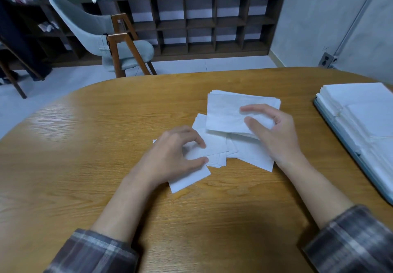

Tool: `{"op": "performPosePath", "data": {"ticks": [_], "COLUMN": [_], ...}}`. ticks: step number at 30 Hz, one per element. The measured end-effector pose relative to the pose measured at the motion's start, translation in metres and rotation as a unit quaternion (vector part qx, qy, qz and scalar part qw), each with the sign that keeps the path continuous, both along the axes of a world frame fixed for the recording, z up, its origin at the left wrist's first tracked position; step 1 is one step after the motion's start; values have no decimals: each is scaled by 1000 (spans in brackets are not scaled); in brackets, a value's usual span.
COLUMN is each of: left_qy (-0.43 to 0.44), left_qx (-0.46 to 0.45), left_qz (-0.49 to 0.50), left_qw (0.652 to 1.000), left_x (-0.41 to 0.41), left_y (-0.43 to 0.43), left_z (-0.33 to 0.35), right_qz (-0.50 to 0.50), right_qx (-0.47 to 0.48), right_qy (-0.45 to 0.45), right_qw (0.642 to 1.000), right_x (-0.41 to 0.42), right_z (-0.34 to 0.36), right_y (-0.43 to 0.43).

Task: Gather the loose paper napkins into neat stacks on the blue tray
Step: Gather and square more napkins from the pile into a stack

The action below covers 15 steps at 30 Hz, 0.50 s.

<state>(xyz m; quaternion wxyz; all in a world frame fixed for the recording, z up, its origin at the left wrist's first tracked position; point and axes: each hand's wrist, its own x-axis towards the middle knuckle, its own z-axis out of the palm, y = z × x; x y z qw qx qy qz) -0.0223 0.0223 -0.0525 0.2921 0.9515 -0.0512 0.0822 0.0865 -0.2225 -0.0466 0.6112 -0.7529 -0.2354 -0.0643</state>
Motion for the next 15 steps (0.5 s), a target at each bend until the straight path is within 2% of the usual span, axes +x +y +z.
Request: {"op": "performPosePath", "data": {"ticks": [8,9,13,15], "left_qy": [-75,-84,-73,-81], "left_qx": [22,2,-176,-212], "left_qz": [-7,-5,7,6], "left_qw": [997,996,982,974], "left_x": [0,-2,-7,-7], "left_y": [-9,-11,-18,-18], "left_z": [-2,2,17,20], "right_qz": [40,52,113,163], "right_qx": [10,7,-2,12], "right_qy": [6,7,25,66], "right_qw": [999,999,993,984], "right_x": [-2,-3,-8,-15], "right_z": [0,1,4,6], "right_y": [0,0,3,7]}}
